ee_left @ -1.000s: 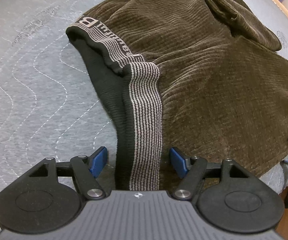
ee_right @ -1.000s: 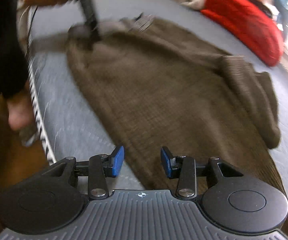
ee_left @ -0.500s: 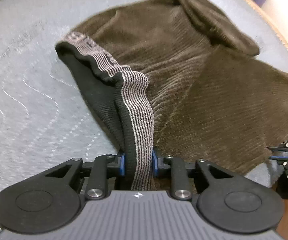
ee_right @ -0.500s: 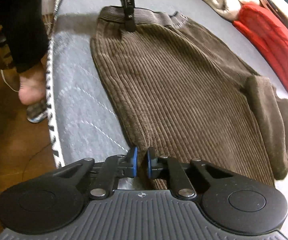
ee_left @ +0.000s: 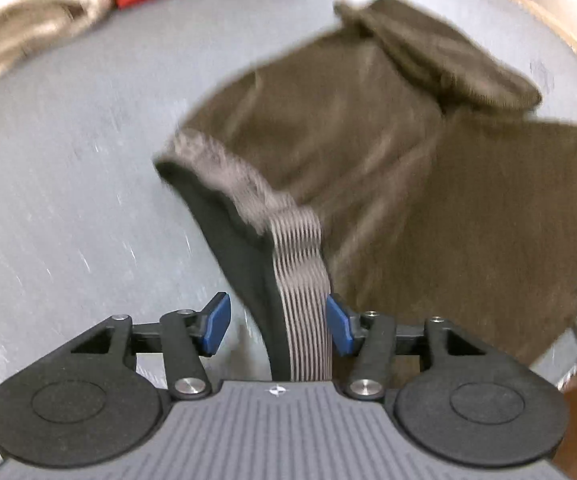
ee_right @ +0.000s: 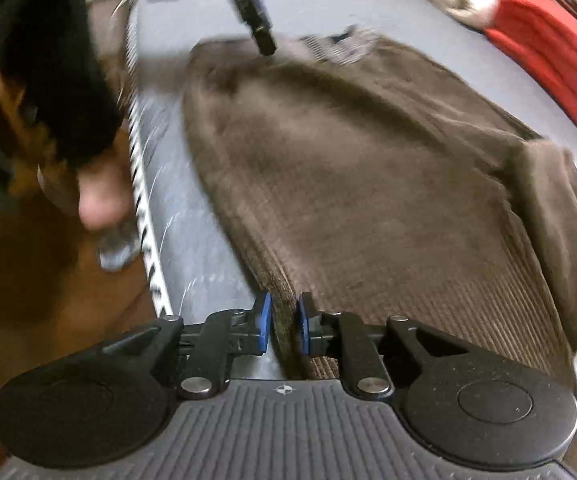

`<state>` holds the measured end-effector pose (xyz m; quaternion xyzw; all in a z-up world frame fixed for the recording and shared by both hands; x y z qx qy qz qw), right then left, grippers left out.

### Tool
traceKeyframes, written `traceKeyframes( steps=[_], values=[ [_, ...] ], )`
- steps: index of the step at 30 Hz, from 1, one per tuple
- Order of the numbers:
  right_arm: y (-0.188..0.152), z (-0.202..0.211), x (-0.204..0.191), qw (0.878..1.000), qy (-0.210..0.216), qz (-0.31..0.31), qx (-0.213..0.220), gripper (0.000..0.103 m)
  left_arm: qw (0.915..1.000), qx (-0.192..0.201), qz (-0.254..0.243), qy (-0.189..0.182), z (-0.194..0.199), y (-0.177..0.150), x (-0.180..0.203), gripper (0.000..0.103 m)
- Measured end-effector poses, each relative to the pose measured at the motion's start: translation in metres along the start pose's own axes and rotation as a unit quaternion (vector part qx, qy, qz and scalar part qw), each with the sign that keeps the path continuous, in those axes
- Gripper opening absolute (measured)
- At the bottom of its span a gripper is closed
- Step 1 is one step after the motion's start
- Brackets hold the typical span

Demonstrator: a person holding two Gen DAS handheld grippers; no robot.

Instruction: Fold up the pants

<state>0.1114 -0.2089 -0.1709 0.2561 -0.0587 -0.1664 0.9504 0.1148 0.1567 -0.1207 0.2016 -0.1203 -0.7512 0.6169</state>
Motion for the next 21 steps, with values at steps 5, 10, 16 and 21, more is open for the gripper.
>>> traceKeyframes(
  steps=[5, 10, 16, 21],
  values=[
    [0.009, 0.010, 0.025, 0.995, 0.010, -0.092, 0.034, 0.019, 0.9979, 0.045, -0.001, -0.047, 0.005, 0.023, 0.019, 0.057],
    [0.000, 0.000, 0.039, 0.992, -0.008, -0.123, 0.018, 0.026, 0.9976, -0.042, -0.018, -0.052, -0.040, -0.004, 0.032, 0.037],
    [-0.022, -0.015, 0.040, 0.994, -0.019, -0.101, -0.044, 0.029, 0.9986, -0.042, -0.006, -0.030, -0.034, 0.015, 0.034, 0.037],
    [0.010, 0.007, 0.068, 0.987, -0.038, -0.153, 0.023, 0.029, 0.9990, 0.009, 0.013, -0.041, -0.014, 0.057, 0.047, 0.051]
  ],
)
Point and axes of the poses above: each gripper's, at about its wrist camera, not at the fingertips, and z roughly against the way its jaws point, x to its right, y to its top, the point moved 10 cm from there along -z, roughly the way its jaws point, and after that the axes turned 9 degrees about -z, right-handed, at the moved point
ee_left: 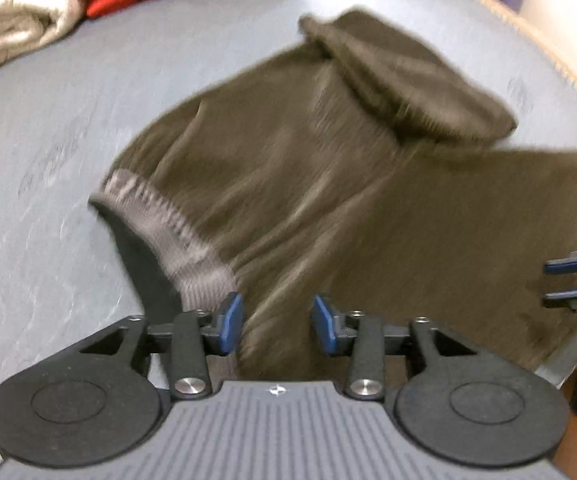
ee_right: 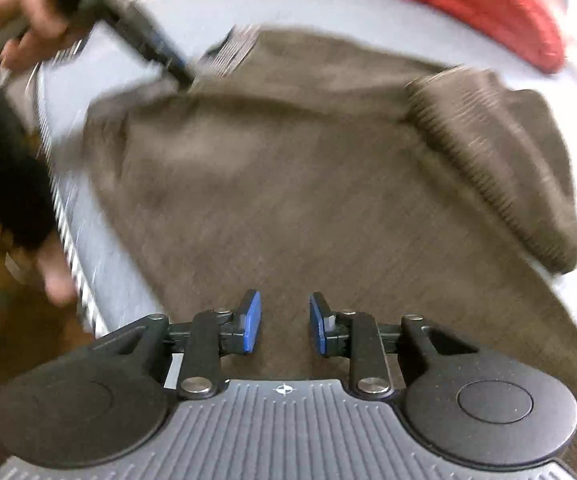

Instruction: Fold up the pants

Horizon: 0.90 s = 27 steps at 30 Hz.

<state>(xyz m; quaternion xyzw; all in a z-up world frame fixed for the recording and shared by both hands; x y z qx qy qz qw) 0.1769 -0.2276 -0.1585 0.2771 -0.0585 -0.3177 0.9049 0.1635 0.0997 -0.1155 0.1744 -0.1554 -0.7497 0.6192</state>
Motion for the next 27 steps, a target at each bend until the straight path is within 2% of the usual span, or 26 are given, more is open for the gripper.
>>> traceKeyframes(
  steps=[1, 3, 6, 8, 11, 13, 15, 17, 21, 23, 25, 27],
  values=[
    [0.010, 0.006, 0.006, 1.000, -0.003, -0.016, 0.017, 0.029, 0.9999, 0.008, 0.006, 0.004, 0.003, 0.010, 0.002, 0.055],
    [0.035, 0.018, 0.024, 0.997, -0.014, -0.058, 0.058, 0.029, 0.9996, 0.021, 0.016, 0.009, 0.004, 0.027, 0.005, 0.055],
    [0.069, 0.040, 0.058, 0.983, -0.026, -0.136, 0.119, 0.029, 0.9984, 0.041, 0.033, 0.023, 0.006, 0.054, 0.007, 0.066],
    [0.089, 0.057, 0.086, 0.966, -0.039, -0.195, 0.165, 0.029, 0.9966, 0.057, 0.049, 0.034, 0.005, 0.072, 0.007, 0.077],
    [0.108, 0.078, 0.131, 0.934, -0.075, -0.273, 0.220, 0.032, 0.9929, 0.080, 0.079, 0.039, 0.008, 0.098, 0.010, 0.085],
    [0.117, 0.088, 0.162, 0.911, -0.100, -0.317, 0.246, 0.040, 0.9905, 0.091, 0.095, 0.041, 0.008, 0.111, 0.013, 0.089],
    [0.123, 0.092, 0.186, 0.893, -0.107, -0.350, 0.260, 0.048, 0.9878, 0.099, 0.111, 0.045, 0.007, 0.121, 0.017, 0.098],
    [0.131, 0.090, 0.208, 0.882, -0.108, -0.374, 0.266, 0.055, 0.9859, 0.116, 0.114, 0.039, 0.007, 0.131, 0.025, 0.099],
    [0.143, 0.079, 0.244, 0.867, -0.129, -0.400, 0.267, 0.057, 0.9853, 0.138, 0.083, 0.057, 0.001, 0.147, 0.040, 0.099],
    [0.148, 0.067, 0.254, 0.867, -0.139, -0.402, 0.258, 0.066, 0.9869, 0.134, 0.070, 0.056, -0.005, 0.152, 0.047, 0.099],
    [0.150, 0.058, 0.267, 0.871, -0.164, -0.396, 0.242, 0.089, 0.9870, 0.132, 0.071, 0.057, -0.011, 0.156, 0.048, 0.099],
    [0.154, 0.044, 0.277, 0.875, -0.186, -0.383, 0.228, 0.096, 0.9885, 0.123, 0.077, 0.042, -0.021, 0.158, 0.051, 0.099]
  ],
)
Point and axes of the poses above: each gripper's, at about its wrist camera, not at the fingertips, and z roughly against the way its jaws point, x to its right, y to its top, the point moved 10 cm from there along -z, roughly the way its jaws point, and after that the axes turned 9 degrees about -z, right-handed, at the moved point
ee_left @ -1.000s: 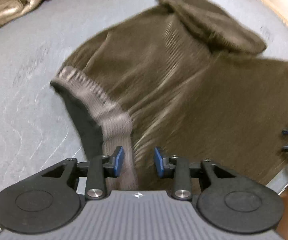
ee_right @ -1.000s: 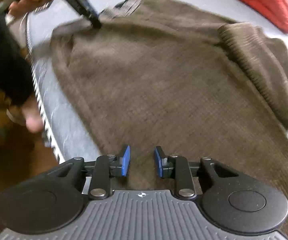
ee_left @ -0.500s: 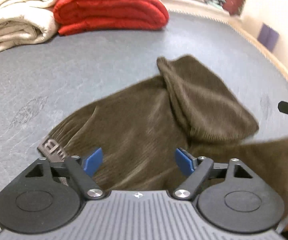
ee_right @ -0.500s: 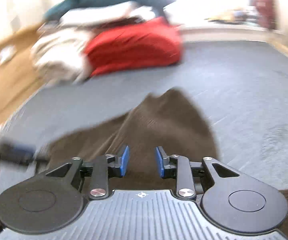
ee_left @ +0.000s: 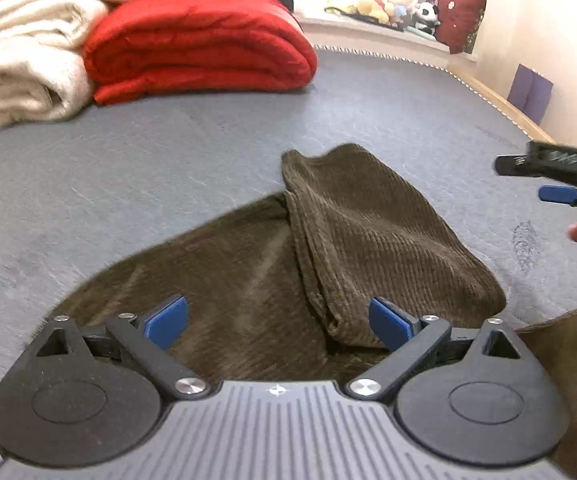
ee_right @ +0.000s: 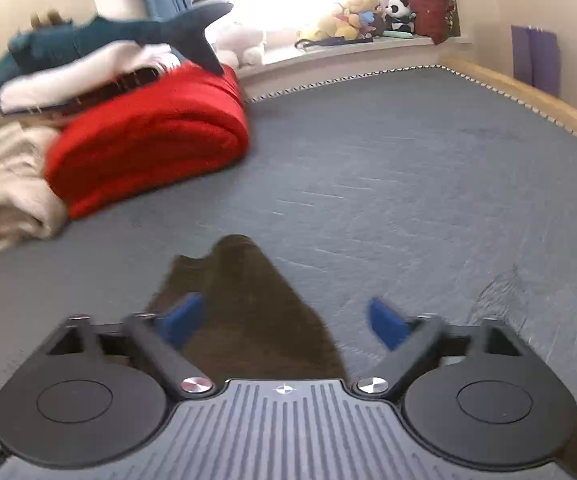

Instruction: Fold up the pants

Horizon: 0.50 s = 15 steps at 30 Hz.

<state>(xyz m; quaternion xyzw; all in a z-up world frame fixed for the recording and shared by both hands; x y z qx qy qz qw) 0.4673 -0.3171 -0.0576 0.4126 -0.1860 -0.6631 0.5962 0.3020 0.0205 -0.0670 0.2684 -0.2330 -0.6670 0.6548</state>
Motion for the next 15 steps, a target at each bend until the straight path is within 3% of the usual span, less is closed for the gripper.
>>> traceKeyframes(
  steps=[4, 6, 8, 10, 11, 15],
  values=[
    [-0.002, -0.035, -0.002, 0.999, -0.026, 0.042, -0.019, 0.097, 0.9995, -0.029, 0.013, 0.005, -0.017, -0.003, -0.010, 0.095],
    [-0.005, -0.044, -0.005, 0.998, -0.024, 0.038, -0.031, 0.097, 0.9985, -0.047, 0.025, 0.014, -0.027, -0.004, -0.018, 0.078],
    [-0.004, -0.056, -0.006, 0.999, -0.020, 0.027, -0.039, 0.096, 0.9971, -0.062, 0.044, 0.004, -0.036, -0.005, -0.025, 0.054],
    [-0.003, -0.067, -0.005, 0.999, -0.018, 0.016, -0.043, 0.093, 0.9954, -0.071, 0.063, -0.014, -0.042, -0.005, -0.028, 0.046],
    [-0.002, -0.077, -0.005, 0.999, -0.014, 0.009, -0.049, 0.090, 0.9948, -0.072, 0.069, -0.020, -0.043, -0.005, -0.028, 0.046],
    [-0.002, -0.106, 0.005, 0.998, -0.034, -0.014, -0.057, 0.057, 0.9946, -0.074, 0.068, -0.028, -0.047, -0.004, -0.027, 0.046]
  ],
)
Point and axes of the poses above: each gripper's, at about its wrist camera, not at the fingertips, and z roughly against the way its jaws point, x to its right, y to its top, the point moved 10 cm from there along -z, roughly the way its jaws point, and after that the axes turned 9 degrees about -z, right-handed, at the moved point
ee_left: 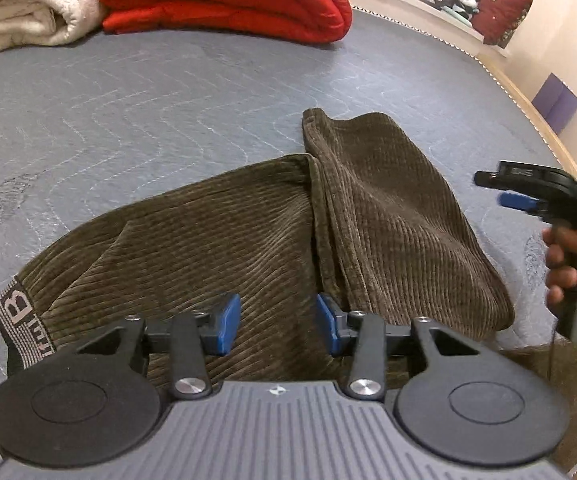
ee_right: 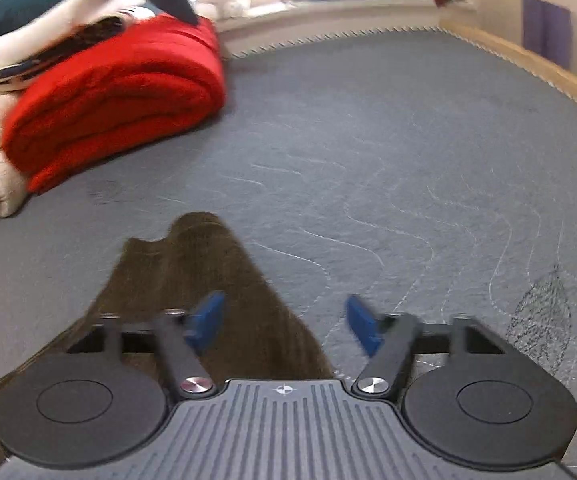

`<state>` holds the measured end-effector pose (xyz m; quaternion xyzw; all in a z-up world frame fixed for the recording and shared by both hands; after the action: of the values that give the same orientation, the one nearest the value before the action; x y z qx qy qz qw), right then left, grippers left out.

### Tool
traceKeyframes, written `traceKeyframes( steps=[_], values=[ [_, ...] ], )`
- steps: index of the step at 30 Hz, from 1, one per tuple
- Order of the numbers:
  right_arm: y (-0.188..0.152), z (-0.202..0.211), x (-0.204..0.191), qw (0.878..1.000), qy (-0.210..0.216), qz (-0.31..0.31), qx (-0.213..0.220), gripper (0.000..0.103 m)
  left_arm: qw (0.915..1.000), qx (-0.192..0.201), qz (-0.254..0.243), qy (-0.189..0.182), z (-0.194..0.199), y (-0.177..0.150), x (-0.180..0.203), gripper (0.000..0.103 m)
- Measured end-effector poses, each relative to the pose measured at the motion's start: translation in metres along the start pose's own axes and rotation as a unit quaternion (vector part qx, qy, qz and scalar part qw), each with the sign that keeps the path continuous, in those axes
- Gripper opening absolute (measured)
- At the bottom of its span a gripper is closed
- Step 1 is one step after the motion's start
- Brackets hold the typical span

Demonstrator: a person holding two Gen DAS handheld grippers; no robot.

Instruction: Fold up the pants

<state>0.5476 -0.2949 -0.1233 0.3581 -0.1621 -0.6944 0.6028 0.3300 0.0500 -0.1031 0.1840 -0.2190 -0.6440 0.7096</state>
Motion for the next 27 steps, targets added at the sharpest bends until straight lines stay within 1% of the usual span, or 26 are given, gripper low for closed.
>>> traceKeyframes(
  steps=[1, 5, 7, 9, 11, 12, 14, 15, 16, 19, 22, 25, 27],
  values=[
    [0.001, -0.009, 0.002, 1.000, 0.000, -0.008, -0.008, 0.054, 1.0000, -0.002, -0.003, 0.002, -0.001, 0.000, -0.001, 0.046],
    [-0.006, -0.042, 0.007, 0.999, 0.004, -0.022, -0.042, 0.055, 0.9998, -0.015, 0.006, 0.012, -0.007, -0.003, -0.012, 0.047],
    [-0.012, -0.052, 0.009, 0.998, 0.010, -0.035, -0.055, 0.058, 0.9997, -0.017, 0.012, 0.011, -0.008, -0.001, -0.017, 0.047],
    [-0.018, -0.061, 0.010, 0.996, 0.015, -0.048, -0.070, 0.058, 0.9996, -0.020, 0.013, 0.013, -0.010, 0.001, -0.021, 0.048],
    [-0.023, -0.066, 0.006, 0.996, 0.026, -0.041, -0.078, 0.058, 0.9995, -0.024, 0.019, 0.012, -0.012, 0.003, -0.025, 0.048],
    [-0.026, -0.068, 0.002, 0.996, 0.030, -0.028, -0.080, 0.058, 0.9993, -0.026, 0.023, 0.011, -0.013, 0.003, -0.026, 0.048],
    [-0.030, -0.068, -0.006, 0.997, 0.026, 0.011, -0.076, 0.042, 0.9992, -0.026, 0.028, 0.007, -0.012, 0.005, -0.028, 0.048],
    [-0.030, -0.066, -0.009, 0.997, 0.024, 0.025, -0.073, 0.023, 0.9992, -0.025, 0.030, 0.006, -0.011, 0.005, -0.028, 0.048],
    [-0.030, -0.065, -0.011, 0.997, 0.024, 0.030, -0.071, 0.016, 0.9992, -0.025, 0.031, 0.004, -0.010, 0.006, -0.029, 0.048],
    [-0.021, -0.048, -0.020, 0.998, 0.033, 0.032, -0.045, 0.012, 0.9990, -0.021, 0.040, -0.002, -0.006, 0.011, -0.031, 0.048],
    [-0.015, -0.015, -0.053, 0.996, 0.070, 0.056, -0.031, 0.011, 0.9986, -0.015, 0.051, -0.001, -0.002, 0.018, -0.036, 0.048],
    [-0.017, 0.032, -0.102, 0.985, 0.113, 0.129, -0.018, 0.011, 0.9972, -0.012, 0.073, -0.005, 0.000, 0.022, -0.043, 0.048],
    [-0.029, 0.064, -0.131, 0.974, 0.135, 0.183, -0.018, 0.011, 0.9962, -0.012, 0.086, -0.003, 0.002, 0.024, -0.050, 0.048]
  ],
)
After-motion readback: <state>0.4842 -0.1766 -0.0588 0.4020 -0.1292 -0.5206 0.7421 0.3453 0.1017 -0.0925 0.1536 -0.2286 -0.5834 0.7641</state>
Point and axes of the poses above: each gripper's, at about its wrist camera, not at the fingertips, and z roughly against the way its jaws point, x to its right, y to its top, the point moved 10 cm from there along -z, roughly the way its jaws point, and after that the axes turned 9 degrees about -z, right-handed, at the moved point
